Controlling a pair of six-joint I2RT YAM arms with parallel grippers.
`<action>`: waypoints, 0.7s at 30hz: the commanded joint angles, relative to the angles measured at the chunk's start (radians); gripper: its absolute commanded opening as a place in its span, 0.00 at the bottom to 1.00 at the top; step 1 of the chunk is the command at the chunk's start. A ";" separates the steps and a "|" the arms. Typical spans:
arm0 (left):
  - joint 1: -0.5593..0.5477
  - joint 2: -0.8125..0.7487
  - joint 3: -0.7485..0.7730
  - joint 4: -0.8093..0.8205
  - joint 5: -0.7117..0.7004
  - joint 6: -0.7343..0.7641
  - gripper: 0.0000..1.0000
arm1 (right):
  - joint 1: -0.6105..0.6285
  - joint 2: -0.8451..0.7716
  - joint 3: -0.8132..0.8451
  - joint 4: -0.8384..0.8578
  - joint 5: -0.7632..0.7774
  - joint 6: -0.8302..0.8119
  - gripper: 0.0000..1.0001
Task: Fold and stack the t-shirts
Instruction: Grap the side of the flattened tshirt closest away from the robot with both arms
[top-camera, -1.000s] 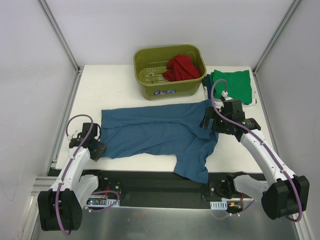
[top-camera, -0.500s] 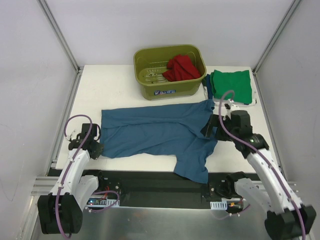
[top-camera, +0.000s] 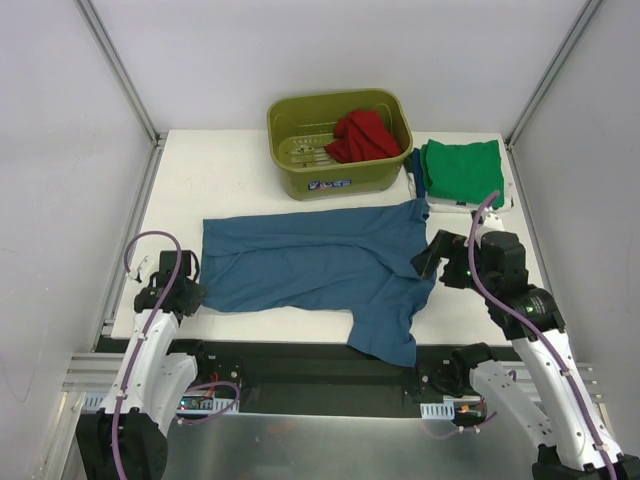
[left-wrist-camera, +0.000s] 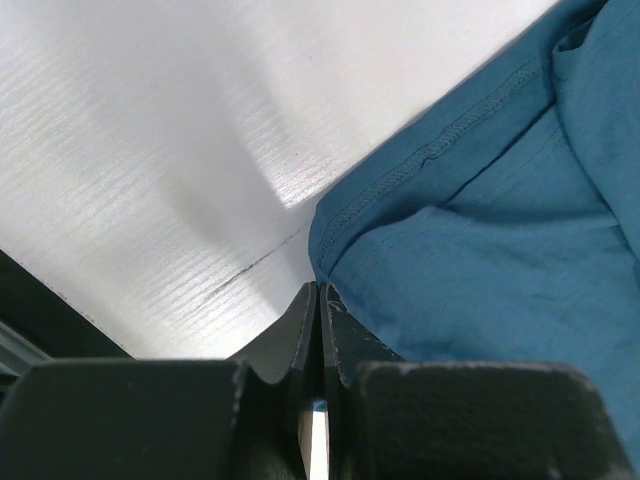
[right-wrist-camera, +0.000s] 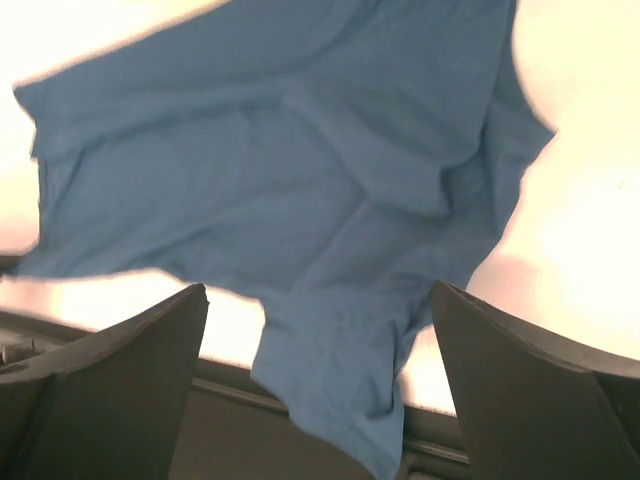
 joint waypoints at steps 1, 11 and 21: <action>0.007 -0.013 -0.022 0.026 0.015 0.027 0.00 | 0.079 0.014 -0.011 -0.121 -0.040 -0.006 0.97; 0.007 0.007 -0.052 0.052 0.021 0.029 0.00 | 0.637 0.244 -0.061 -0.276 0.192 0.175 0.98; 0.008 0.042 -0.036 0.050 0.010 0.038 0.00 | 0.827 0.394 -0.164 -0.209 0.020 0.273 0.97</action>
